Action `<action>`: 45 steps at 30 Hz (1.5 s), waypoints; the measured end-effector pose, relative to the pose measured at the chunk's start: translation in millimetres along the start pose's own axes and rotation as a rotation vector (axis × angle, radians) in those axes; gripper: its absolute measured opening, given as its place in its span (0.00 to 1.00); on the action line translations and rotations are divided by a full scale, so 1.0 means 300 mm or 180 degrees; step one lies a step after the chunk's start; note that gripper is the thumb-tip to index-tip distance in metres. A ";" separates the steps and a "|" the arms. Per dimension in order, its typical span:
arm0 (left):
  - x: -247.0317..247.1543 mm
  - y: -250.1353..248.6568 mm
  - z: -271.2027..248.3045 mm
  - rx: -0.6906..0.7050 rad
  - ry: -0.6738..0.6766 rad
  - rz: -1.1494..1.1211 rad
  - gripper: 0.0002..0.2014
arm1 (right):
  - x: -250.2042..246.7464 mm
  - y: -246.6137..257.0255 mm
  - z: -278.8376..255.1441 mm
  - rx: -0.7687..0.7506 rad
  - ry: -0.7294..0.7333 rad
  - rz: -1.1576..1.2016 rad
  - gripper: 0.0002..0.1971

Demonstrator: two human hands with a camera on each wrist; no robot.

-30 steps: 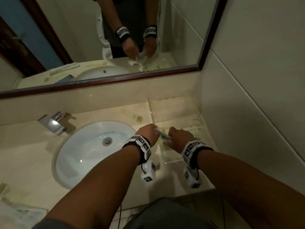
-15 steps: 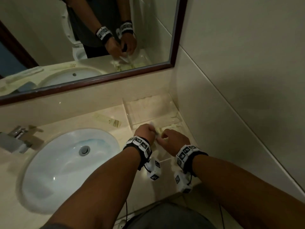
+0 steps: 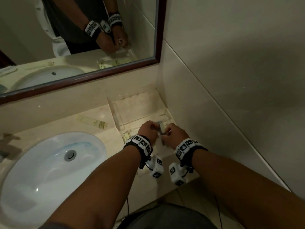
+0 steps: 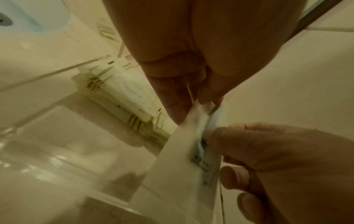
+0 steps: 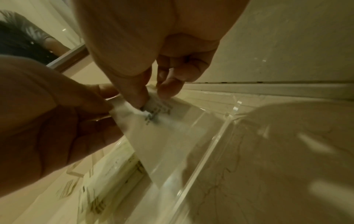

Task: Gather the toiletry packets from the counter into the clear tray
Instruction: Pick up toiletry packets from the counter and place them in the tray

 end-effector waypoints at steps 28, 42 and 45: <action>0.250 0.036 -0.037 0.2156 0.1448 0.3532 0.28 | 0.000 -0.080 0.122 0.0015 -0.0069 -0.1040 0.14; 0.254 0.105 -0.011 0.1940 0.1591 0.3597 0.36 | 0.031 -0.063 0.144 -0.0219 -0.0035 -0.1502 0.13; 0.248 0.107 -0.012 0.1925 0.1577 0.3575 0.37 | 0.037 -0.062 0.151 -0.0258 -0.0019 -0.1606 0.11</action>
Point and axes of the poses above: each hand's wrist, its own z-axis towards the middle knuckle, its own x-axis out of the palm, y = z × x, the point moved 10 cm from there along z, towards the middle knuckle, and after that the axes turned 15 degrees about -y, right-handed, at the moved point
